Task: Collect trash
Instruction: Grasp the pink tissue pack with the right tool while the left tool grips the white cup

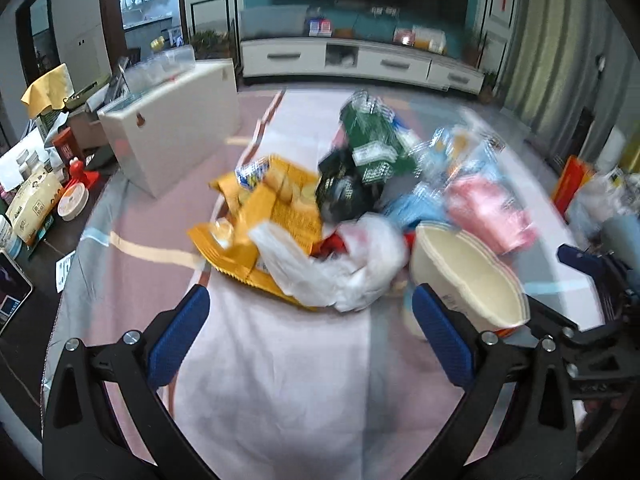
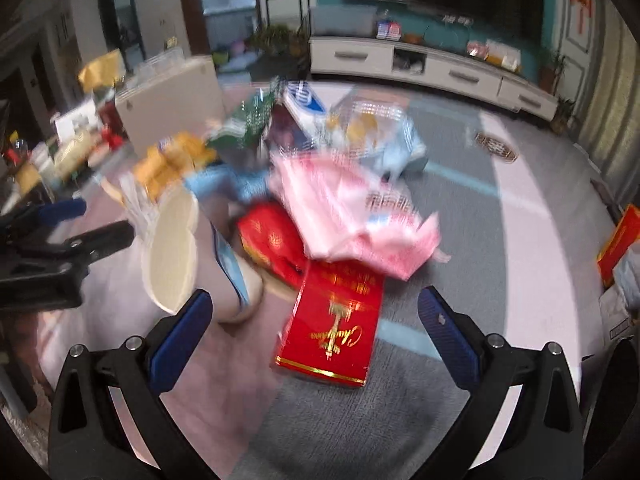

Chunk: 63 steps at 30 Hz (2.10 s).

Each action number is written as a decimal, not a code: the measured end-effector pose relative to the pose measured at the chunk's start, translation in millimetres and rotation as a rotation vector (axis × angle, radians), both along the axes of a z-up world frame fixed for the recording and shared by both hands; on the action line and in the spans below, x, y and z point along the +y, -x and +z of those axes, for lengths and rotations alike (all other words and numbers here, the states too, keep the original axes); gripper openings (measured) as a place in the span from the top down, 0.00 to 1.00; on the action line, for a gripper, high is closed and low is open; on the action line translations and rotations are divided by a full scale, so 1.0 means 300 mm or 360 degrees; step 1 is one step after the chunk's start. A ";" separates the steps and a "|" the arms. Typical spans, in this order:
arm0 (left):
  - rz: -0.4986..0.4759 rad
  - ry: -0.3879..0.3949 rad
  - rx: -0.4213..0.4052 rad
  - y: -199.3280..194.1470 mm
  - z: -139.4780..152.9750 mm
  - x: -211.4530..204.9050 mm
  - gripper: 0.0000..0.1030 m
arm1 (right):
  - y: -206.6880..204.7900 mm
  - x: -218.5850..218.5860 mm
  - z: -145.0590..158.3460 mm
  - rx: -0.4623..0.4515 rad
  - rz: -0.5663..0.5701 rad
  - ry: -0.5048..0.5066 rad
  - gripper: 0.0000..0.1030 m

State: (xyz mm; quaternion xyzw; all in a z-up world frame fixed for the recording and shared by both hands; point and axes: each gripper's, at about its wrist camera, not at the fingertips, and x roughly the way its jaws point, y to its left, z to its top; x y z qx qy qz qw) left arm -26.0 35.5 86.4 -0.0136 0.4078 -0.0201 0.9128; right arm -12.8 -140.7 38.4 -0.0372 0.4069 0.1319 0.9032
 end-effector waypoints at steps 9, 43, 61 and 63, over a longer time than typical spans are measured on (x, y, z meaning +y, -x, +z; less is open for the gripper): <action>-0.0014 0.0247 -0.0185 0.048 0.240 0.037 0.02 | 0.001 -0.024 0.279 -0.0303 -0.0165 -0.0166 0.02; -0.0194 0.0658 0.0279 -0.092 -0.103 -0.153 0.10 | -0.222 -0.247 -0.071 0.0298 -0.0720 -0.0636 0.23; -0.0239 0.0749 0.0294 -0.061 -0.125 -0.188 0.71 | -0.155 -0.283 -0.049 0.0221 -0.0657 -0.0761 0.70; -0.0252 0.0769 0.0288 -0.060 -0.118 -0.184 0.75 | -0.135 -0.286 -0.012 0.0165 -0.0645 -0.0748 0.71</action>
